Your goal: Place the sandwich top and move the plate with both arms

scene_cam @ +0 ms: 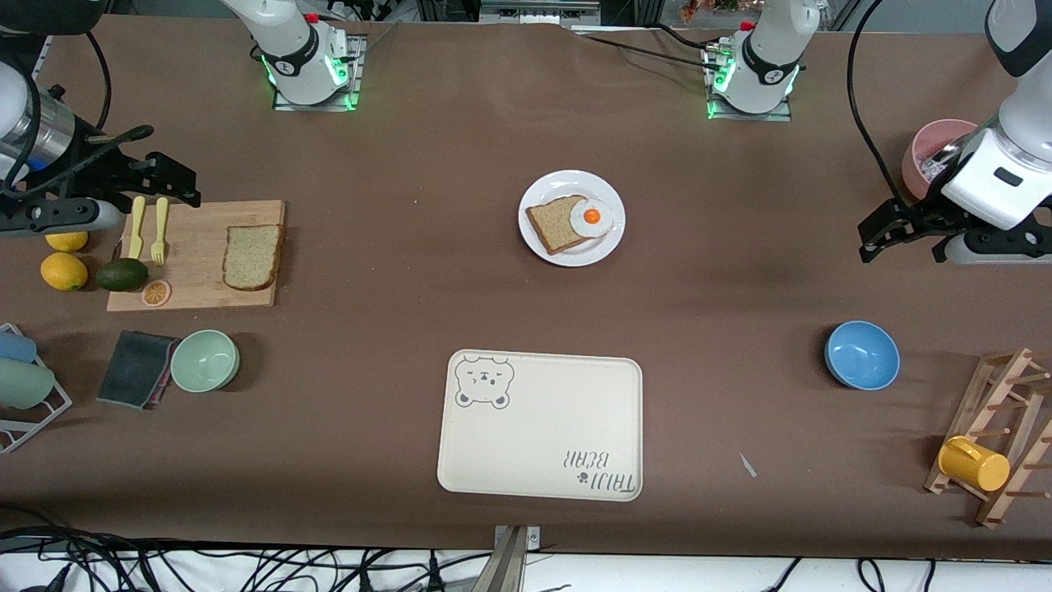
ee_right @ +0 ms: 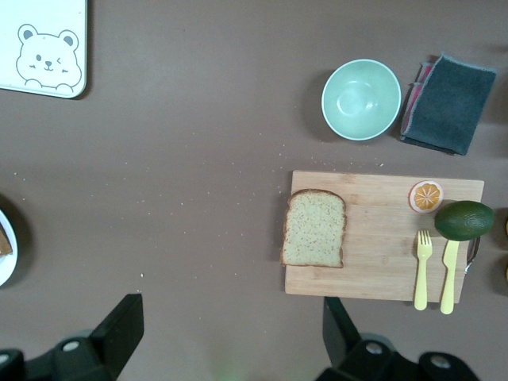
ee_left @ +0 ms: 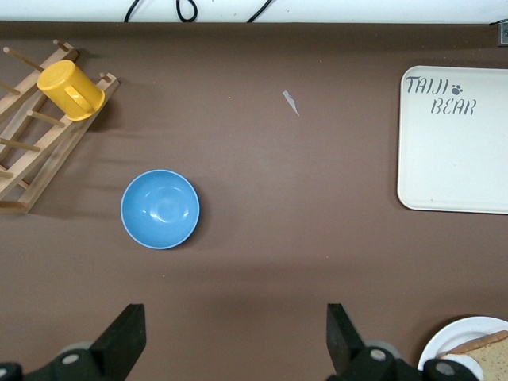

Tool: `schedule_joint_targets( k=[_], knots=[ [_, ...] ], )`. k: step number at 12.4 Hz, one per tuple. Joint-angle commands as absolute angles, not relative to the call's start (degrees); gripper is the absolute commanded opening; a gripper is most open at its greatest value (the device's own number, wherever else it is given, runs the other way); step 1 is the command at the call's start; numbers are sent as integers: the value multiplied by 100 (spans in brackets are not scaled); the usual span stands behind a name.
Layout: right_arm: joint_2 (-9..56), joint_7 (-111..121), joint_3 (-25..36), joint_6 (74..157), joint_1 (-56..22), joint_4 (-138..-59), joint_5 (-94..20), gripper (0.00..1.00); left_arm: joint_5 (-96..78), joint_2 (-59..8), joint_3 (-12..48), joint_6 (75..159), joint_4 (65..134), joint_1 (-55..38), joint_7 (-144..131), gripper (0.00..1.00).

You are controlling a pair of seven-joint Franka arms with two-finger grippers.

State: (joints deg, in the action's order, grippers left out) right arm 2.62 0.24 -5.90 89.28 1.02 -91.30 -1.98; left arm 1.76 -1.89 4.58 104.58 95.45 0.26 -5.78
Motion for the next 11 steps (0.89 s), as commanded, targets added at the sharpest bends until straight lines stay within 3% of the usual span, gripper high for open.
schedule_joint_targets(
  k=[1,11],
  knots=[
    [272,35,-580,8789,79,-9009,-220,100,316,-229,492,10433,9448,53,-598,100],
    [307,35,-580,8798,79,-9061,-202,100,316,-229,492,10433,9448,53,-606,100]
  ],
)
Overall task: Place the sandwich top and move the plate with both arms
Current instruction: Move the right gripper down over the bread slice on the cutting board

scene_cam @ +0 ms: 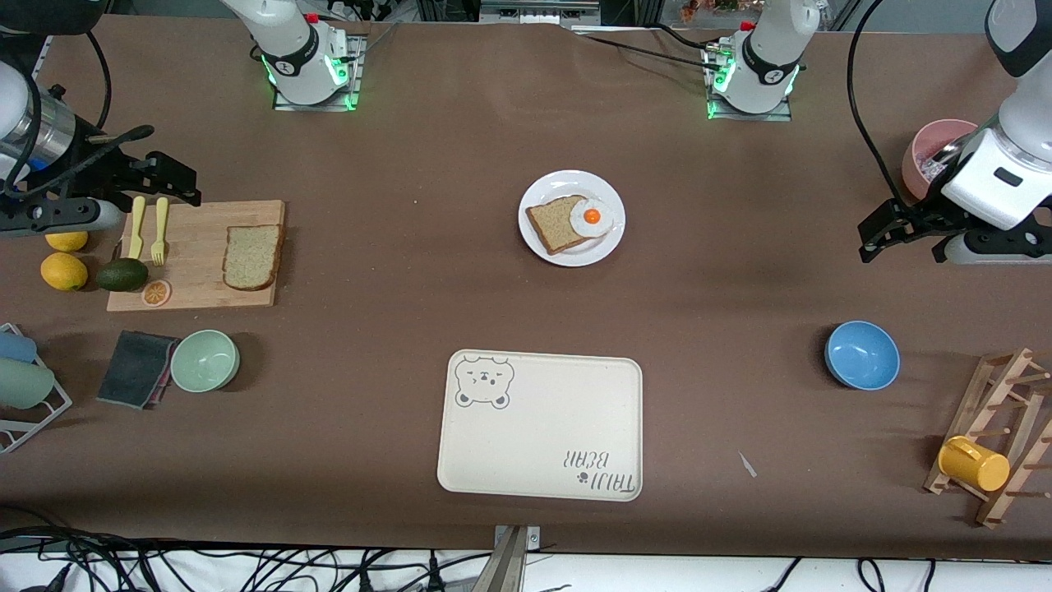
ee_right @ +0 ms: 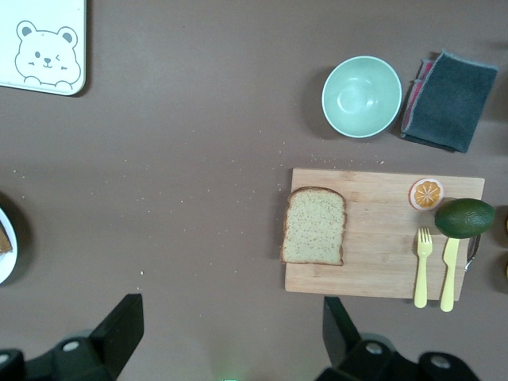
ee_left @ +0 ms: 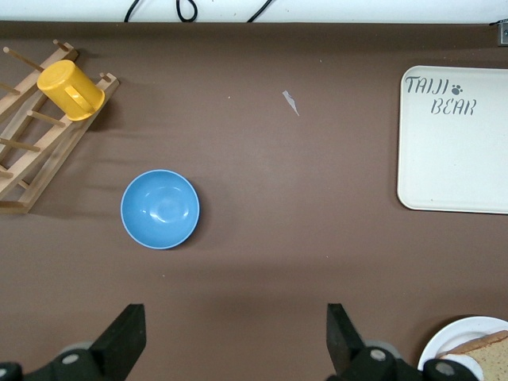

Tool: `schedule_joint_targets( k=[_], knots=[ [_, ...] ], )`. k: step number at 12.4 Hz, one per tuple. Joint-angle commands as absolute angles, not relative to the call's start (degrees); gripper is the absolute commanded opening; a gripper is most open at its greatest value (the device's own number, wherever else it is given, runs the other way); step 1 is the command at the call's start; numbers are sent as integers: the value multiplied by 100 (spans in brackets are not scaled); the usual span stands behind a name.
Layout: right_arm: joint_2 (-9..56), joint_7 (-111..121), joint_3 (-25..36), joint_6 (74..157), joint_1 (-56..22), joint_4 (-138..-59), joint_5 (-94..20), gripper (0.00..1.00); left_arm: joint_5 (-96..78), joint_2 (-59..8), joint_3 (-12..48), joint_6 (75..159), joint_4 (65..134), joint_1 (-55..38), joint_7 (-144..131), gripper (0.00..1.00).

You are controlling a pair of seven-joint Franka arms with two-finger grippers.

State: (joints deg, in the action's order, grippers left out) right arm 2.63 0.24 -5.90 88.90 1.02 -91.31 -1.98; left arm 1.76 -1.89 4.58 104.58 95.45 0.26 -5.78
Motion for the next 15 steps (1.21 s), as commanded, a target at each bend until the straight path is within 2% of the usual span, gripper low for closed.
schedule_joint_targets(
  k=[1,4,9,12,15],
  knots=[
    [360,35,-571,8833,70,-9131,-185,100,316,-229,492,10433,9448,53,-598,100],
    [667,26,-571,9314,70,-9526,25,100,316,-229,492,10433,9448,53,-606,100],
    [808,-26,-571,11168,70,-11028,351,99,316,-272,501,10441,9440,35,-615,100],
    [1054,-158,-563,11653,70,-11398,535,97,325,-272,501,10441,9448,35,-615,100],
    [1344,-667,-563,11751,62,-11461,948,95,325,-272,501,10441,9448,44,-615,100]
  ],
)
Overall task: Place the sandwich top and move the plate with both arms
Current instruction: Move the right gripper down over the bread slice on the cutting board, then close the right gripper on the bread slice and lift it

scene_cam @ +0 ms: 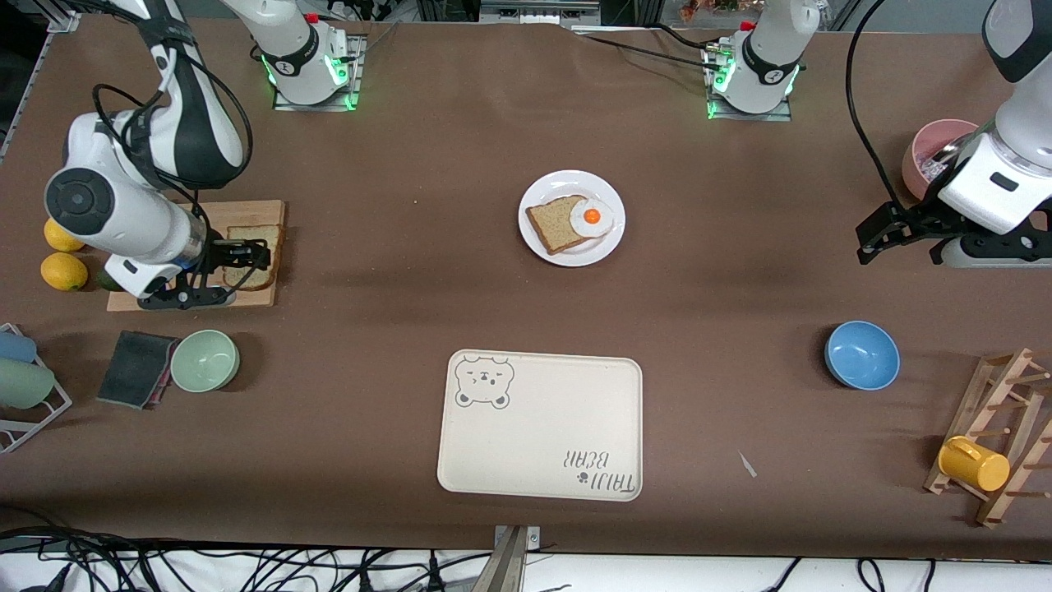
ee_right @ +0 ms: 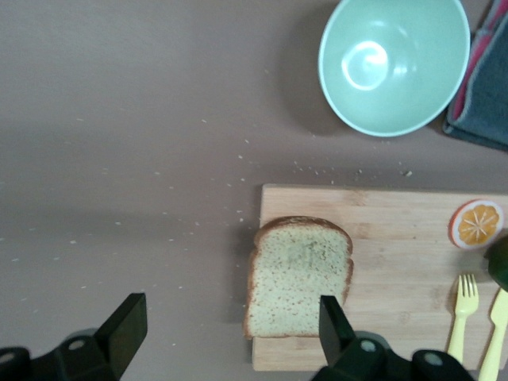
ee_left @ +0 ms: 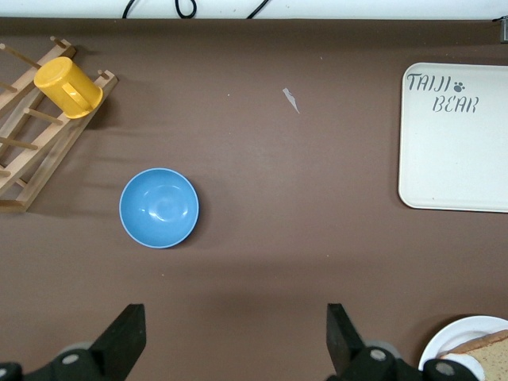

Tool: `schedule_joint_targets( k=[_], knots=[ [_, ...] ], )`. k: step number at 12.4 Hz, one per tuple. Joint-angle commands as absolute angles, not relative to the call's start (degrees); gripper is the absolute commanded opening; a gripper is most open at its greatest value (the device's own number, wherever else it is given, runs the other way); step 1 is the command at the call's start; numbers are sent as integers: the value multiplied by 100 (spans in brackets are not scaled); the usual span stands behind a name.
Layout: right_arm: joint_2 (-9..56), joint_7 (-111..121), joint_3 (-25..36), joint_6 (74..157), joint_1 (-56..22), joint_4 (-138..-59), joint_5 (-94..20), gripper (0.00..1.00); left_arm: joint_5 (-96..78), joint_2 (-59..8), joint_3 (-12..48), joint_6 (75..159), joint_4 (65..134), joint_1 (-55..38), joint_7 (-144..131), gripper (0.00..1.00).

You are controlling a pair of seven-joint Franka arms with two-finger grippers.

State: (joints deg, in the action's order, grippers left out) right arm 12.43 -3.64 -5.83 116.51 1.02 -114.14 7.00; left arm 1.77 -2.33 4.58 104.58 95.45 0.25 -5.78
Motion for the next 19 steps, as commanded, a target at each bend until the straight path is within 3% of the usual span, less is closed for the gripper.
schedule_joint_targets(
  k=[1,5,12,19],
  knots=[
    [1458,-738,-563,11803,53,-11461,1010,94,325,-272,501,10441,9448,44,-615,100],
    [1889,-966,-563,12250,35,-11601,1133,76,325,-272,501,10441,9448,44,-615,100],
    [2092,-1432,-571,12946,-44,-12278,1616,73,325,-281,501,10441,9448,44,-615,100],
    [2004,-1433,-554,12955,-35,-12612,1644,54,325,-264,501,10441,9448,44,-607,100]
  ],
)
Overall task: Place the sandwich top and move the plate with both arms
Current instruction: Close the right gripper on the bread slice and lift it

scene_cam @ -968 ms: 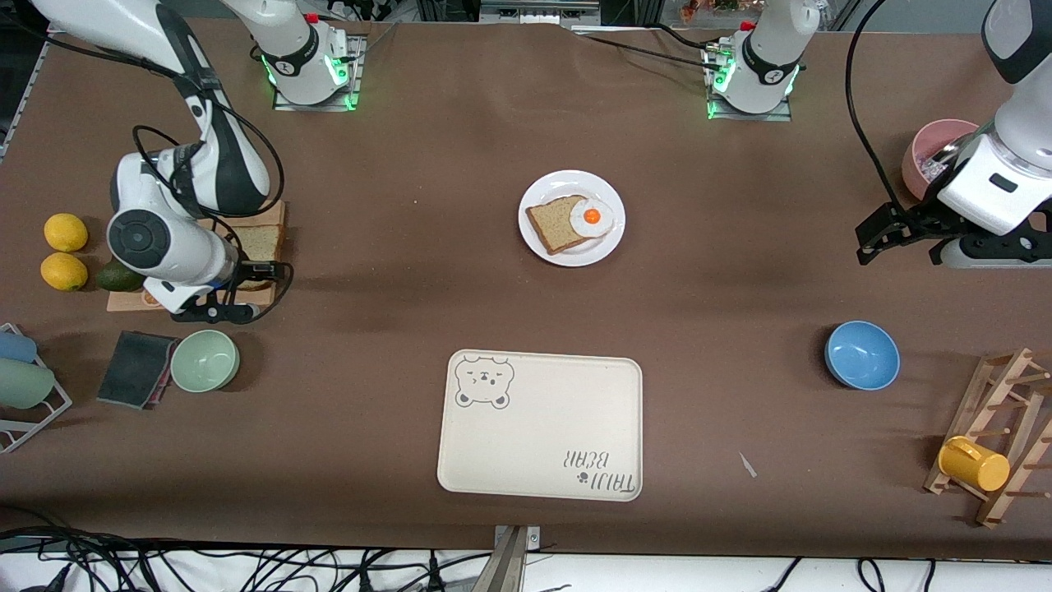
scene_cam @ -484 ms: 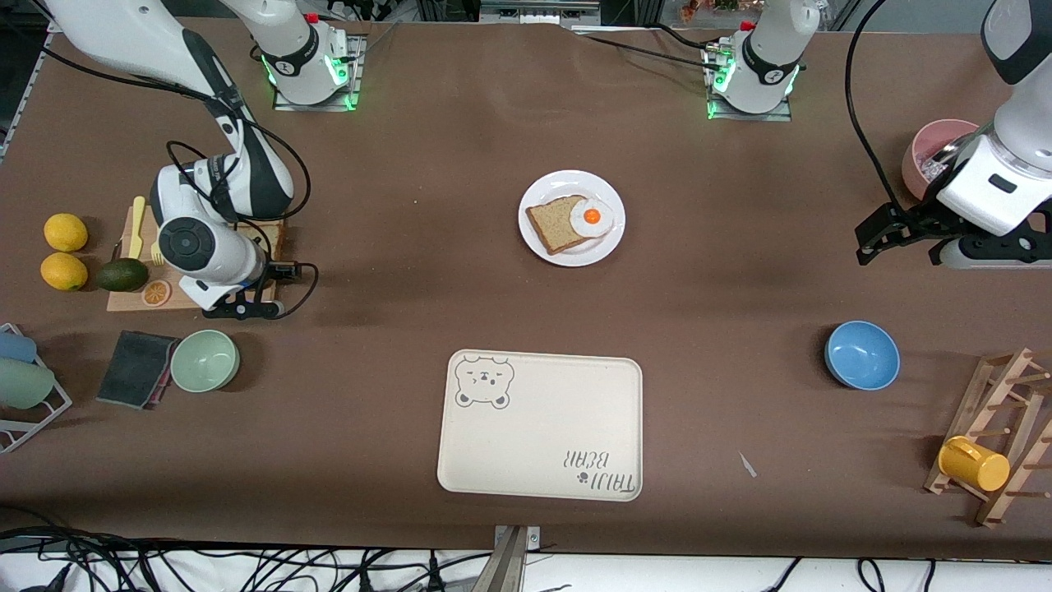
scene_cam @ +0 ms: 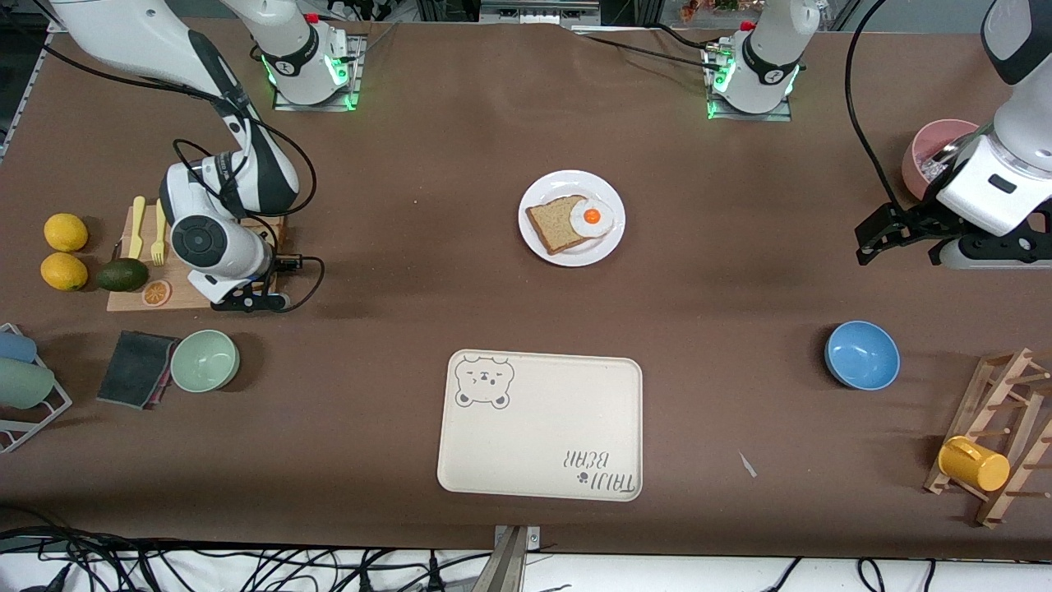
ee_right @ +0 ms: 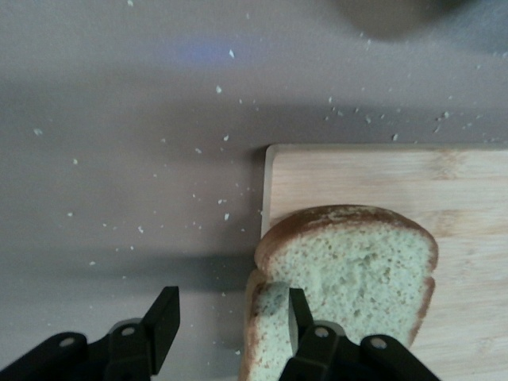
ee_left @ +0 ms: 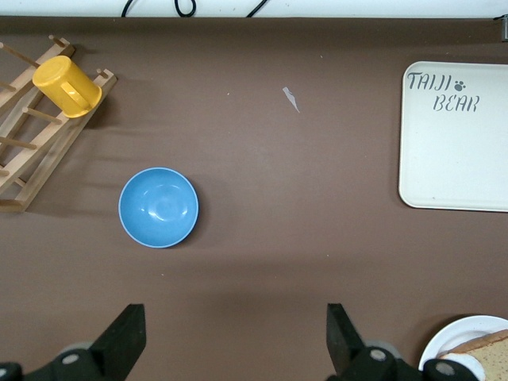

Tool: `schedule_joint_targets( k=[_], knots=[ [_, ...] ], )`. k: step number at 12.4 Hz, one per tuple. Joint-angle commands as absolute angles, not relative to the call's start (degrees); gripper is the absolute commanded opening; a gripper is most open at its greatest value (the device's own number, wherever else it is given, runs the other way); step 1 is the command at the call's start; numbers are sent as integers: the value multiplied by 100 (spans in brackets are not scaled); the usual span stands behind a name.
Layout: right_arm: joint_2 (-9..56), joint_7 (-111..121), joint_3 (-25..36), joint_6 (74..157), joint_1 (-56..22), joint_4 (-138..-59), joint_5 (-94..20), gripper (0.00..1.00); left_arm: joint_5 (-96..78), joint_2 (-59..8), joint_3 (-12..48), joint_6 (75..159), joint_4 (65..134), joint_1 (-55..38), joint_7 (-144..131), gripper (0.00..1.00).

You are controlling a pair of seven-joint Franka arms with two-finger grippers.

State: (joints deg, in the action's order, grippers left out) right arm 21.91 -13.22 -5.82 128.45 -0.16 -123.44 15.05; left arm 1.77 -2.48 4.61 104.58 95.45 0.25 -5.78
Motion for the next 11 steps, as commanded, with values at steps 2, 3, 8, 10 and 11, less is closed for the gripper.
schedule_joint_targets(
  k=[2,3,8,10,11],
  knots=[
    [2004,-1398,-528,13008,-18,-12665,1644,46,325,-272,501,10441,9448,44,-607,100],
    [2004,-1380,-493,13095,-18,-12726,1644,41,325,-272,501,10441,9440,53,-606,100],
    [2004,-1345,-413,13219,-18,-12823,1644,0,325,-281,501,10441,9448,44,-615,100],
    [2004,-1345,-413,13201,-26,-12797,1644,0,325,-308,501,10441,9448,44,-615,100],
    [2004,-1345,-413,13184,-26,-12771,1644,0,325,-299,501,10441,9448,44,-615,100]
  ],
)
